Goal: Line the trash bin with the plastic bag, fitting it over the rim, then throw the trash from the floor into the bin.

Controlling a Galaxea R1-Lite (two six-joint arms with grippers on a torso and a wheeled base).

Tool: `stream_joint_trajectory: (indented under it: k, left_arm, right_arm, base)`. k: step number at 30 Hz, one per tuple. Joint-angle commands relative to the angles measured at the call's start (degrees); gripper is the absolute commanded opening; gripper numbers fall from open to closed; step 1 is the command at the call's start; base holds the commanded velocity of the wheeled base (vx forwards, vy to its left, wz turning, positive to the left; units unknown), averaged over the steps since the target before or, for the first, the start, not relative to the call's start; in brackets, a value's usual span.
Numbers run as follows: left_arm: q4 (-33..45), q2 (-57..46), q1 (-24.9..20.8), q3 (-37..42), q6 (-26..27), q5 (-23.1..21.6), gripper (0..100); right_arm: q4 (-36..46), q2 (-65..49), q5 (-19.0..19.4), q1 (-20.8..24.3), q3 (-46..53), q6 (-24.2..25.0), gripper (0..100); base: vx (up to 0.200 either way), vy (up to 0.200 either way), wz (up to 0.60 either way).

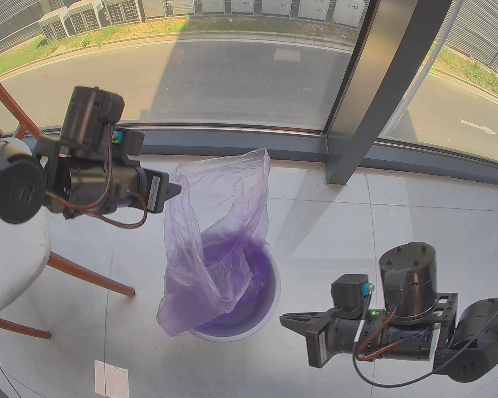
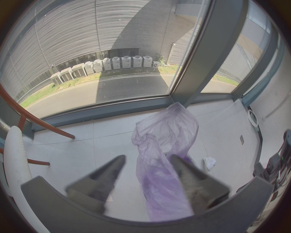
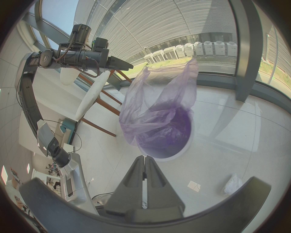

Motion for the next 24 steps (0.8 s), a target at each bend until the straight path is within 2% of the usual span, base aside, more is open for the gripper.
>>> stream_joint_trajectory:
  k: [1,4,7,10,15,18,19,24]
  left_arm:
    - [14.1,5.8,-0.7,-16.8,-6.8,1.6,100]
    - [21.1,9.1,-2.7,-22.5,-9.8,4.1,100]
    - [24.3,11.6,-4.2,-25.3,-11.9,4.9,100]
    - [24.7,14.6,-5.4,-25.7,-12.5,5.6,100]
    - [24.1,20.4,-5.7,-26.8,-12.3,9.8,100]
    - [24.1,22.2,-5.6,-26.8,-12.4,10.8,100]
    - [24.1,23.0,-5.6,-26.9,-12.5,11.1,0]
    - [24.2,23.0,-5.7,-27.0,-12.3,11.4,0]
  right_arm:
    - [-0.3,-7.0,-0.3,-4.3,4.4,1.0,0]
    - [0.0,-7.9,-0.2,-5.3,4.6,1.0,0]
    - [0.0,-8.0,-0.2,-5.9,4.9,1.2,0]
    - [-0.3,-7.9,-0.3,-6.4,4.8,2.4,0]
    - [-0.3,-8.1,-0.3,-6.4,5.1,2.7,0]
    - [-0.3,-8.1,-0.1,-6.4,5.3,2.7,0]
    - [-0.3,-8.1,0.0,-6.4,5.3,2.7,0]
    - [-0.3,-8.0,0.1,-6.5,4.9,2.7,0]
  base:
    - [0.000,0.000,0.00]
    - [0.000,0.000,0.00]
    - [0.000,0.000,0.00]
    - [0.000,0.000,0.00]
    - [0.000,0.000,0.00]
    - [0.000,0.000,0.00]
    - [0.000,0.000,0.00]
    - [0.000,0.000,0.00]
